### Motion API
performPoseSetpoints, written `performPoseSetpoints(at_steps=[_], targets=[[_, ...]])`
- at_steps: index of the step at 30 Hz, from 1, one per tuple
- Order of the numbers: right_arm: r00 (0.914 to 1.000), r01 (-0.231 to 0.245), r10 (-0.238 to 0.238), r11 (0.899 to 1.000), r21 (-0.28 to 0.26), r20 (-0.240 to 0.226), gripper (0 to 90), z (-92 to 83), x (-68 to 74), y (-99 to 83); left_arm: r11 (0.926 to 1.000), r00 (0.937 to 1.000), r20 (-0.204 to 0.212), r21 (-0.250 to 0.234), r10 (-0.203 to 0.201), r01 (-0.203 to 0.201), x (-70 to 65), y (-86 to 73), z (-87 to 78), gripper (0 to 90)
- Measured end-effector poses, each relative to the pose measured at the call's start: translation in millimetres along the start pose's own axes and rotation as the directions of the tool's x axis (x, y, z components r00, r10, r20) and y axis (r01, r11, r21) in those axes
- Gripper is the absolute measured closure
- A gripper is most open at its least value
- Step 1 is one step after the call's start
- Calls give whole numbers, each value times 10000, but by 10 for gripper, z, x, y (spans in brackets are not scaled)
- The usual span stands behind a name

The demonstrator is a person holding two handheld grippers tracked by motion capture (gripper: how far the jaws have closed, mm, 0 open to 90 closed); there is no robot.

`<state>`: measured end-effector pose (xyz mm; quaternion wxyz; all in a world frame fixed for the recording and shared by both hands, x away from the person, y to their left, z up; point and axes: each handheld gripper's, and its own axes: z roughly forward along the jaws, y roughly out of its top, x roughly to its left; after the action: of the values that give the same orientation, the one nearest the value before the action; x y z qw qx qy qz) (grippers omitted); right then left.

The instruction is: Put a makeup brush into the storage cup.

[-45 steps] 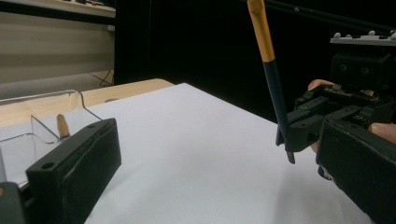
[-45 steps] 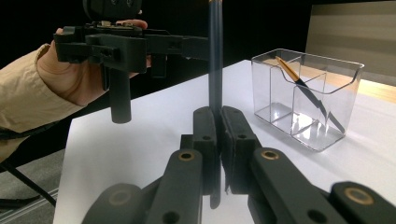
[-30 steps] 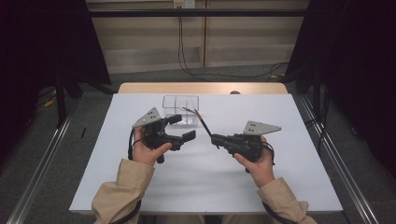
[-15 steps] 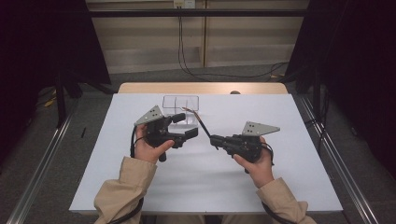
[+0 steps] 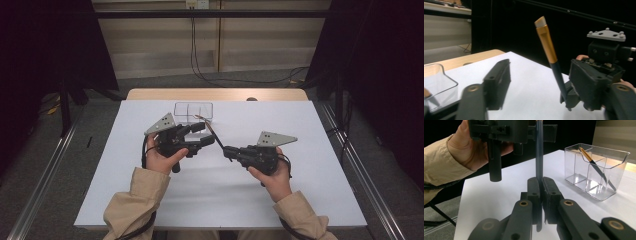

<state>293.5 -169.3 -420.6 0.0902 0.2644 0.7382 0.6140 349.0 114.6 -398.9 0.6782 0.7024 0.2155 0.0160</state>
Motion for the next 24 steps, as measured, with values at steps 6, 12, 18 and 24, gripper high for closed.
performPoseSetpoints(at_steps=[6,12,18,24], targets=[[10000,5,-5,10000,10,6,851,0,-2,-6,9996,9997,197,213,164,-169,-41,-4,25,481],[10000,43,-43,10000,68,-7,851,24,11,-17,9998,9986,518,152,-97,89,-42,-27,46,613],[10000,8,-7,10000,86,-15,851,33,16,-27,9996,9983,514,-52,-284,287,-35,-16,25,707],[10000,71,-71,9999,91,14,851,42,24,-26,9972,9943,796,-168,-707,722,-29,-17,16,779]])
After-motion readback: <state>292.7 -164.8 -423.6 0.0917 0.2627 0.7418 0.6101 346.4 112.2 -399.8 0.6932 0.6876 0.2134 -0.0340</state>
